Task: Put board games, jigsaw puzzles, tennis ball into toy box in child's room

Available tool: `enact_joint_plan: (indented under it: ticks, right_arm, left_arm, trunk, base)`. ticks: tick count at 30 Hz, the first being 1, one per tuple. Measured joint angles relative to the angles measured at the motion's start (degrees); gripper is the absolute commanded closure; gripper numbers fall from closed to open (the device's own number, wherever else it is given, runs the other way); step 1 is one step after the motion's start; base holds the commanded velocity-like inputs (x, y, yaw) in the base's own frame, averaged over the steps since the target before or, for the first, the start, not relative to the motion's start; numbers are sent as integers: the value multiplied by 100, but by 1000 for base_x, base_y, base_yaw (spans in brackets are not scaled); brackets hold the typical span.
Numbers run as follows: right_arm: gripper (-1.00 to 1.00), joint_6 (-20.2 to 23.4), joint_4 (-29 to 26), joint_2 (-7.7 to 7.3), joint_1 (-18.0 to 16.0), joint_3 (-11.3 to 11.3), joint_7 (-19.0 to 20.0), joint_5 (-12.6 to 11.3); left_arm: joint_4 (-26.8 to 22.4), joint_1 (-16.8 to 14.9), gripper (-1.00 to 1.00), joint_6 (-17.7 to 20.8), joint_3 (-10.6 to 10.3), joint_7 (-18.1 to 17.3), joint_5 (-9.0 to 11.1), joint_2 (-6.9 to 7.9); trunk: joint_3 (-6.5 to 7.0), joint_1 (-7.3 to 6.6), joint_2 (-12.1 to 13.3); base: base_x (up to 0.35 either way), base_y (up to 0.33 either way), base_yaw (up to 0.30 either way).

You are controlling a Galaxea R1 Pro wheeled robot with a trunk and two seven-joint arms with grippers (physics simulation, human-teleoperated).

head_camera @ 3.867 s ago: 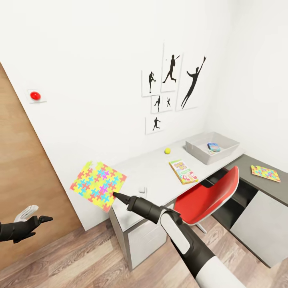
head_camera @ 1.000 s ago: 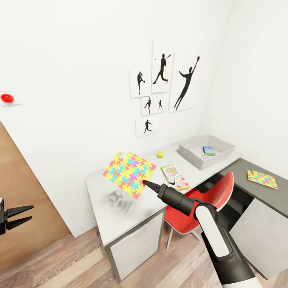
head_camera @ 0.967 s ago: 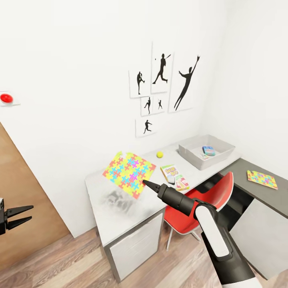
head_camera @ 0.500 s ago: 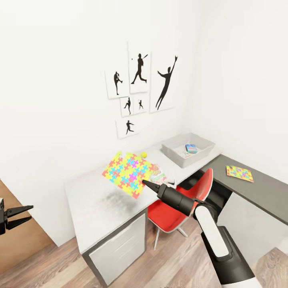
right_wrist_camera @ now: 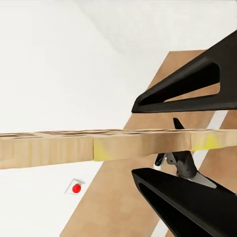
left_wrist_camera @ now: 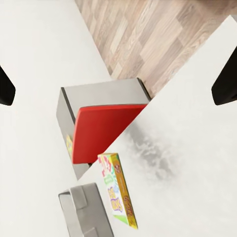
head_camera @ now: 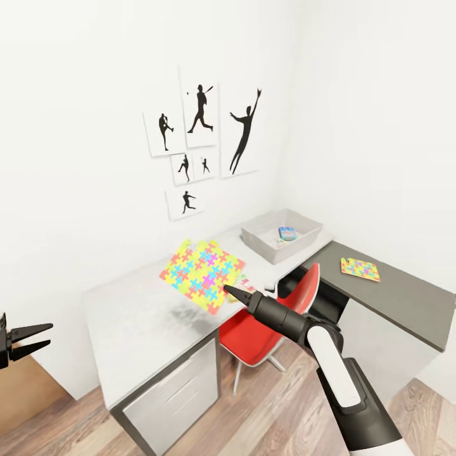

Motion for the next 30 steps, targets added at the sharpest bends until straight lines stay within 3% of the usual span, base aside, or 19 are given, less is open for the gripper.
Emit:
enact_joint_plan:
  ticks: [12, 30]
  right_arm:
    - [100, 0, -1, 0, 1, -1, 1, 1]
    - [100, -10, 7, 16, 1, 17, -8, 44]
  left_arm:
    - [0, -2, -100, 1, -1, 0, 0, -5]
    - [-9, -1, -100, 0, -1, 0, -1, -14]
  trunk:
    - [58, -1, 0]
    - [104, -2, 0]
  base:
    - [31, -206, -187]
    - [213, -199, -94]
